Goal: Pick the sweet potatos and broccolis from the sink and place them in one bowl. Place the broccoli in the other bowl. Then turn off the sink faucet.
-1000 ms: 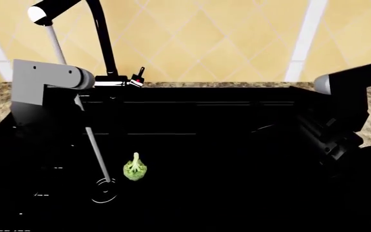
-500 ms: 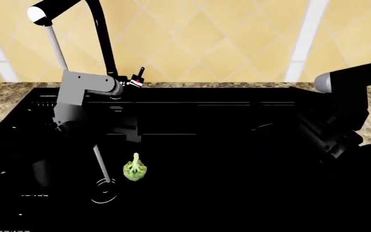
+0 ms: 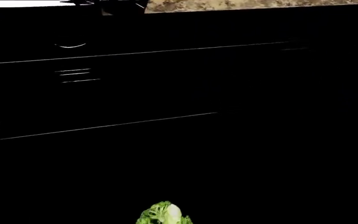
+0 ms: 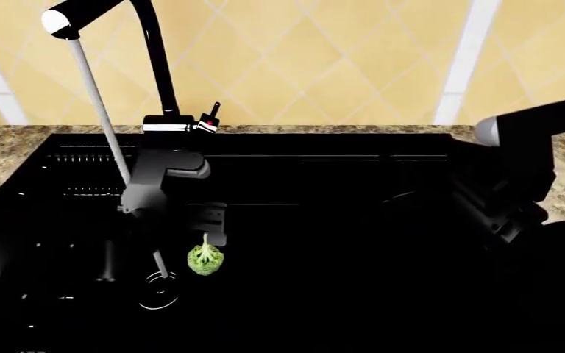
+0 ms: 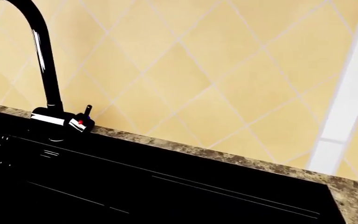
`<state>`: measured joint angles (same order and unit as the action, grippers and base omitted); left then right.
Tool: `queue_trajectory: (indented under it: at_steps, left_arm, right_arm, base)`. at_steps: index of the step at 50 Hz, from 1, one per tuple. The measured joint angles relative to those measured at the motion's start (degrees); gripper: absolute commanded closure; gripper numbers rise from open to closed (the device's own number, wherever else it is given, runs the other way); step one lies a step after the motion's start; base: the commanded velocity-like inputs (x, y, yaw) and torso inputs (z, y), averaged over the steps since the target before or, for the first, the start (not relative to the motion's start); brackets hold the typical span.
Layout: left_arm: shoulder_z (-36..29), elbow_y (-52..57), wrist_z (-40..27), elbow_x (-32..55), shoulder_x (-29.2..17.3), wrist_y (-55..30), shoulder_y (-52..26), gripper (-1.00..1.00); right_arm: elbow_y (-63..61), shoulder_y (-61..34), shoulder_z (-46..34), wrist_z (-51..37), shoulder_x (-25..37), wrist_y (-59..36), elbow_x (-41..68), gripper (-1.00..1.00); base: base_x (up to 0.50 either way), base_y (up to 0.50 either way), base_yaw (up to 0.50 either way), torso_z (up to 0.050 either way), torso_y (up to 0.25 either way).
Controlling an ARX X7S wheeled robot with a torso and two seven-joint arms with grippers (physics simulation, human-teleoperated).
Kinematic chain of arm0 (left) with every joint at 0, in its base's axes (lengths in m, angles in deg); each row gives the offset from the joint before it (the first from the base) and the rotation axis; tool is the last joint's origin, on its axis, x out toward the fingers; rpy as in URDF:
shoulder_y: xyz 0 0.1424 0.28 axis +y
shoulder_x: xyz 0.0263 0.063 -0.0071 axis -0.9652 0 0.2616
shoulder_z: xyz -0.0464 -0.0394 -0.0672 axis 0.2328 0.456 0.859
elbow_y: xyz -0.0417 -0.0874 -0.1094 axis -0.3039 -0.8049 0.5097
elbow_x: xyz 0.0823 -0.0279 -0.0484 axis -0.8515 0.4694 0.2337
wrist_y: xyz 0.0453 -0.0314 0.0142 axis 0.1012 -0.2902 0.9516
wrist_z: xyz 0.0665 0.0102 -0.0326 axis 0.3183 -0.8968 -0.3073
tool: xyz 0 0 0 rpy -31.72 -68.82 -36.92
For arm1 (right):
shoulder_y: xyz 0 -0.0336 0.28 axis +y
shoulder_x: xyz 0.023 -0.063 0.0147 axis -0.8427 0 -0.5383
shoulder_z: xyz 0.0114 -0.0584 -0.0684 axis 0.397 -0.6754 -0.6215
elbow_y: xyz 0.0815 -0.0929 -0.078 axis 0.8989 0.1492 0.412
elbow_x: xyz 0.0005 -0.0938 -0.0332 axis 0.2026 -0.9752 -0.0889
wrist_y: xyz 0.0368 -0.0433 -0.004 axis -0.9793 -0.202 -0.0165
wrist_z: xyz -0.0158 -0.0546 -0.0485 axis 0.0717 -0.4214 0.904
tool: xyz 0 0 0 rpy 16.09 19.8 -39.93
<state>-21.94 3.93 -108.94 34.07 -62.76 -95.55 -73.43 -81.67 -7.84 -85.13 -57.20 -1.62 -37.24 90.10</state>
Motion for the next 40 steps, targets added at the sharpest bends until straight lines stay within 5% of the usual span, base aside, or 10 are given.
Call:
queue_trajectory:
  at_steps: [40]
  left_arm:
    - [-7.18,-13.45,7.26,-9.47,6.27,2.33,1.01,-1.0]
  right_arm:
    - [0.32,3.06,-0.13,1.18,0.11,2.76,-1.25,-1.0]
  base:
    - [0.0,0.0,0.0,0.0,0.0]
